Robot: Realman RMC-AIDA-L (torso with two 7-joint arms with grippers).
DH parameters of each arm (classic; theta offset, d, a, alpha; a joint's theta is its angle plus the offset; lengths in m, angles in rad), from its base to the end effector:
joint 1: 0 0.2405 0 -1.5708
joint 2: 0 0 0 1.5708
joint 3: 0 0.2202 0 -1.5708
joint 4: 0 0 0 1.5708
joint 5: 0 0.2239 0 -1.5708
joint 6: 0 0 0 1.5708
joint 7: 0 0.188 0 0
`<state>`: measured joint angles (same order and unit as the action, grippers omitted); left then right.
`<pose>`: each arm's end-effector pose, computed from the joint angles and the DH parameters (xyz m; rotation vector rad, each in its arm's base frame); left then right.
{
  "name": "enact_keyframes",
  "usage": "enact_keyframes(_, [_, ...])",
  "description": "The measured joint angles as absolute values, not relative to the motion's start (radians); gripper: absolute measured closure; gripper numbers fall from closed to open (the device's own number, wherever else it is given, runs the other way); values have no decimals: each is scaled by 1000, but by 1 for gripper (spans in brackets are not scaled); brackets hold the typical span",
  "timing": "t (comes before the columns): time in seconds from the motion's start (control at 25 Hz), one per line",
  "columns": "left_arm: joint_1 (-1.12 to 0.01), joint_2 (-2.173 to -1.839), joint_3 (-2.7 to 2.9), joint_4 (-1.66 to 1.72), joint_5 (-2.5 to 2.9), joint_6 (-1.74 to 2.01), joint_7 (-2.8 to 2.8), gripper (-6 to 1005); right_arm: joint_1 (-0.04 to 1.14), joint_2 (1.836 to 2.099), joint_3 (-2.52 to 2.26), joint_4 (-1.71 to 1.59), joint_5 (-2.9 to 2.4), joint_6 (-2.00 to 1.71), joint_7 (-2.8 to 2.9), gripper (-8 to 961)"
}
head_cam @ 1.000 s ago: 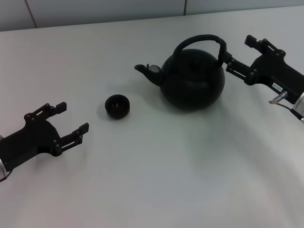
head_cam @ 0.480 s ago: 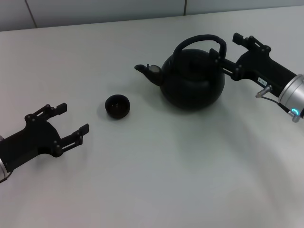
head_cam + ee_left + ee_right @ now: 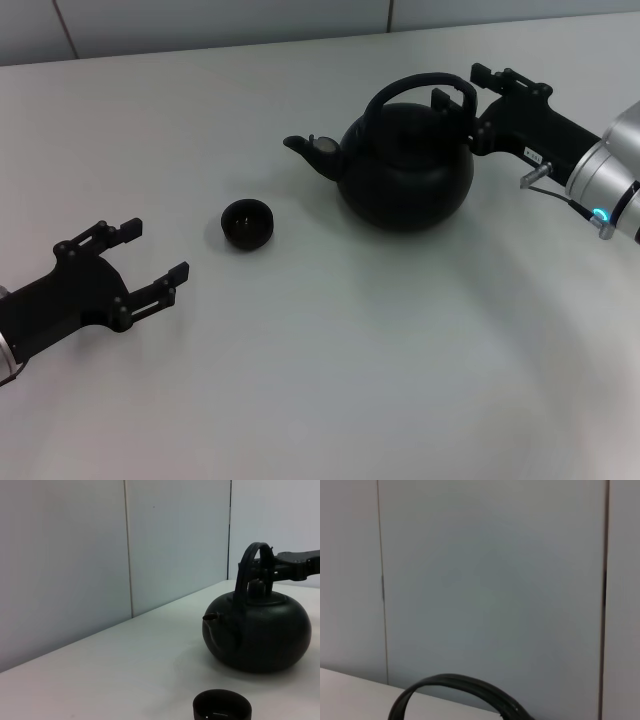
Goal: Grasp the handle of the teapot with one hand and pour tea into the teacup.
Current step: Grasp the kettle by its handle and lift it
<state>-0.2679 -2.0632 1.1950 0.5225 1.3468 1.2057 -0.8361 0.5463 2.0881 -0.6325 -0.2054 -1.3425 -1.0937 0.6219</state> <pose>-0.2815 0.3151 -0.0561 -2.4463 -0.3934 -0.6014 0.2779 0.3919 -0.0281 -2.0359 0.5145 0.6799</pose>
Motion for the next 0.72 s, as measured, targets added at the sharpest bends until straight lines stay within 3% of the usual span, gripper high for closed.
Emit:
enact_keyframes(0.2, [-268,-2063,1195,523,1347,1206,-836,197,549,2089,-629,-205,-1342,-1099,620,313])
enact_keyframes(0.6, [-268,-2063,1195,522,1347,1206,-835,197,550,2090,-627,-199,-1341,-1106,620,758])
enact_keyframes(0.72, [-268,-2063,1195,522,1347,1206,-833,197,552,2091,-628,-197,-1334,-1107,620,843])
